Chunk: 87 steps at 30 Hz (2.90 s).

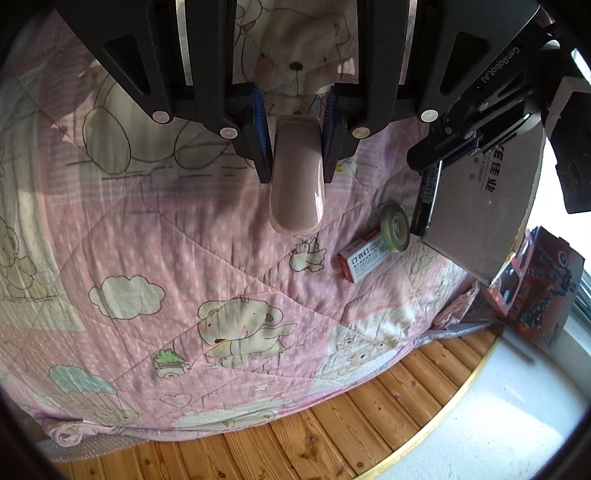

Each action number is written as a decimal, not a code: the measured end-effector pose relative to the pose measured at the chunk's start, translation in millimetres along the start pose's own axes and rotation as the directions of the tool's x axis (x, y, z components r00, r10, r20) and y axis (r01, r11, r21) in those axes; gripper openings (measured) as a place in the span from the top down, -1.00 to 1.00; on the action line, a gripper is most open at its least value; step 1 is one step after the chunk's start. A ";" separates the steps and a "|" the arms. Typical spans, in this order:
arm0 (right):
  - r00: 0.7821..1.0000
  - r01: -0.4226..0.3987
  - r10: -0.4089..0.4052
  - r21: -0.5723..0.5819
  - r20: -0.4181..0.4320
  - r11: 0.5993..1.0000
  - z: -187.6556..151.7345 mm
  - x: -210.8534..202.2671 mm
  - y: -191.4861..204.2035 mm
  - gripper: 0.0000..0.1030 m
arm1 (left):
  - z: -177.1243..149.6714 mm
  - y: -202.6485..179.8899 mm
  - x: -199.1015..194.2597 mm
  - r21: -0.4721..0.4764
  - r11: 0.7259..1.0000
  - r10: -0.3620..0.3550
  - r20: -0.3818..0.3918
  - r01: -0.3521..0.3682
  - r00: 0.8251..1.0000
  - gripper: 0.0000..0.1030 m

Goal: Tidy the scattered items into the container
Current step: 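Carry the pink stapler and black marker over the white box with both tools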

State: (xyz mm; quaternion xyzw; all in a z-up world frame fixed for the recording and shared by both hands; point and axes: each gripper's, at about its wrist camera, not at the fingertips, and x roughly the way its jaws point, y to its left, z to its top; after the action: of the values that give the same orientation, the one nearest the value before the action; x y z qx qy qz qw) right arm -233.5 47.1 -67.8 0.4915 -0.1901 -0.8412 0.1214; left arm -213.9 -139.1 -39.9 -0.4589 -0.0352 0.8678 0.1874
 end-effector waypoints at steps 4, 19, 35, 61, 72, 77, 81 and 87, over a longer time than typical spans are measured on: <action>1.000 0.009 -0.009 0.002 0.004 1.000 -15.2 -13.2 3.8 0.50 | -8.9 -5.2 -21.6 0.003 1.000 -0.009 0.014 0.009 1.000 0.73; 0.999 0.030 -0.029 -0.013 0.023 0.999 -81.8 -61.5 29.2 0.50 | -46.8 -18.9 -99.1 0.018 0.999 -0.047 0.076 0.045 0.996 0.73; 0.999 0.027 -0.022 -0.091 0.049 0.995 -145.6 -106.5 74.9 0.50 | -90.4 -23.9 -180.4 0.025 0.997 -0.076 0.175 0.072 0.982 0.73; 0.996 -0.035 0.055 -0.269 0.066 0.963 -178.9 -137.4 185.2 0.50 | -123.1 42.1 -269.6 -0.080 0.991 -0.074 0.310 0.103 0.948 0.73; 0.996 -0.064 0.082 -0.335 0.040 0.940 -165.0 -124.0 232.0 0.50 | -115.9 92.0 -287.6 -0.166 0.980 -0.042 0.358 0.108 0.933 0.73; 0.994 -0.077 0.100 -0.369 0.043 0.926 -151.4 -121.7 252.8 0.50 | -109.6 115.5 -292.0 -0.203 0.973 -0.025 0.372 0.108 0.928 0.73; 0.993 -0.084 0.110 -0.397 0.043 0.914 -139.7 -115.9 272.6 0.50 | -102.8 131.7 -292.5 -0.230 0.967 -0.014 0.372 0.107 0.928 0.73; 0.992 -0.088 0.119 -0.441 0.044 0.893 -117.2 -106.9 296.5 0.50 | -91.2 154.4 -286.5 -0.278 0.953 -0.014 0.361 0.122 0.932 0.73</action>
State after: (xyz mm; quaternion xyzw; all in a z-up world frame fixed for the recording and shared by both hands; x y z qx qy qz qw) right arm -73.9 -201.0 93.7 0.4112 -0.0258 -0.8713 0.2667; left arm -39.6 -394.8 96.0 -0.3161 -0.2140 0.9140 0.1373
